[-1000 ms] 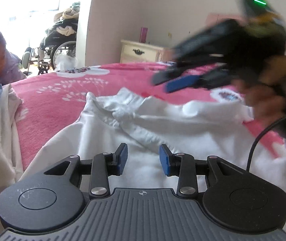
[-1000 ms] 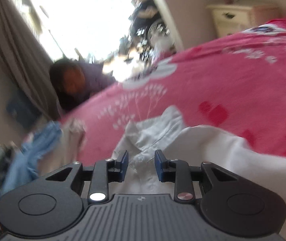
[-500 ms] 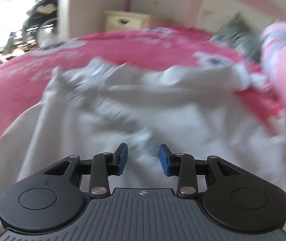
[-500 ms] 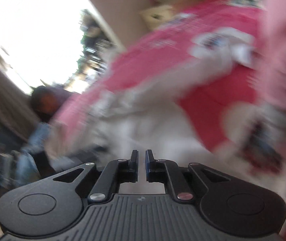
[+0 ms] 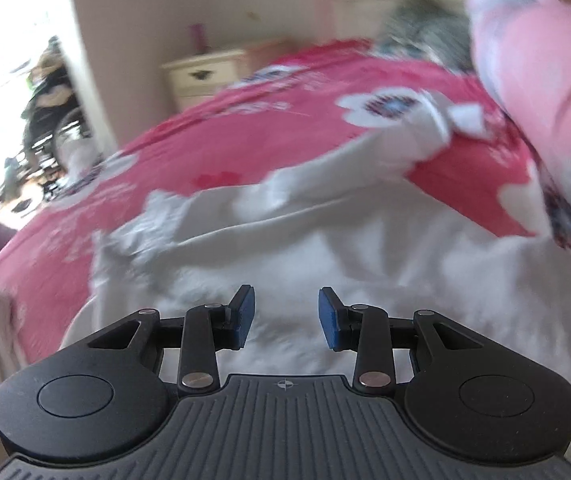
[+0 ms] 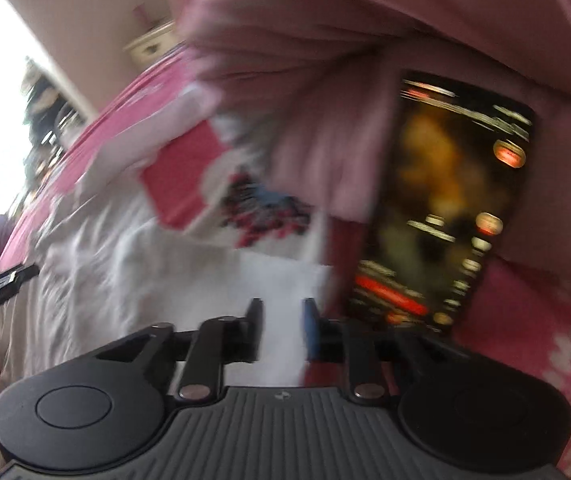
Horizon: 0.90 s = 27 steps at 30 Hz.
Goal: Fold clothes
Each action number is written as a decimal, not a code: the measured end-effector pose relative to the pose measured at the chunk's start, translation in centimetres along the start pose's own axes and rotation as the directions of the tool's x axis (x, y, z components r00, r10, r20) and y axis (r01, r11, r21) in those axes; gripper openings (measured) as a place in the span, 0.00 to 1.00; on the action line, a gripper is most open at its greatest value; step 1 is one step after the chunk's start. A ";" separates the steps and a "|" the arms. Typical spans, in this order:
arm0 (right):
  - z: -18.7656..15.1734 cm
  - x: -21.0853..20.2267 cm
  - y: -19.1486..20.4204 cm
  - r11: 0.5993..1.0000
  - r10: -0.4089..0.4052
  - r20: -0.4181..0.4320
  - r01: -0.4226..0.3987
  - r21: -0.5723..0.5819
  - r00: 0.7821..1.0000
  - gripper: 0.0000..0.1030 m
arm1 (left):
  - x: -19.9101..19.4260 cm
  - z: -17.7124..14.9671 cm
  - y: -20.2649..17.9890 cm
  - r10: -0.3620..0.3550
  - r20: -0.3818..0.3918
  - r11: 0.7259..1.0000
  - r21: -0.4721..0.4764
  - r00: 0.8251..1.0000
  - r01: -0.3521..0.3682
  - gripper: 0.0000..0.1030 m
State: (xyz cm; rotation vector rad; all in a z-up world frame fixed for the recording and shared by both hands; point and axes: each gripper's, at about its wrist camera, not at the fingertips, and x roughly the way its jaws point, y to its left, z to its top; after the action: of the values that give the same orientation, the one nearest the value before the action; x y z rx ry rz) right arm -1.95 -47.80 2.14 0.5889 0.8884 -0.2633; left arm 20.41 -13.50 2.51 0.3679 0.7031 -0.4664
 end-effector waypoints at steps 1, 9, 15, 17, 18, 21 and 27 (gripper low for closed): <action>0.1 0.3 -0.1 1.000 0.003 0.010 -0.003 -0.003 1.000 0.30 | 0.6 0.4 -0.7 -0.013 -0.015 1.000 0.002 1.000 0.013 0.34; 3.5 3.7 2.3 0.967 -0.045 -0.026 0.037 -0.252 0.999 0.40 | 6.5 2.7 -4.7 -0.049 -0.063 0.999 -0.008 0.997 0.048 0.34; 5.3 7.4 5.7 0.823 -0.089 -0.261 -0.077 -0.563 0.961 0.46 | 9.1 2.5 -5.9 -0.053 -0.043 0.998 -0.024 0.998 0.052 0.34; 5.6 8.6 6.3 0.789 -0.128 -0.326 -0.103 -0.605 0.937 0.46 | 9.3 2.2 -5.9 -0.055 -0.025 0.998 -0.036 0.998 0.054 0.34; 5.8 9.0 6.5 0.784 -0.141 -0.350 -0.112 -0.611 0.926 0.40 | 9.3 2.2 -5.8 -0.058 -0.019 0.997 -0.042 0.998 0.057 0.34; 5.8 9.6 7.1 0.773 -0.180 -0.428 -0.142 -0.619 0.886 0.01 | 9.4 2.0 -5.5 -0.065 -0.009 0.997 -0.053 0.998 0.064 0.34; 5.0 8.1 7.7 0.725 -0.272 -0.413 -0.097 -0.682 0.869 0.01 | 9.7 1.7 -5.5 -0.061 0.015 0.995 -0.074 0.998 0.061 0.34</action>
State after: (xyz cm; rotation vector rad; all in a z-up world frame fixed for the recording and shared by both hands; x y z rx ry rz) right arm 9.74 -44.26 1.01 -0.1146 1.4215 0.1565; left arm 24.90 -21.68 -3.84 0.2743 0.7191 -0.4986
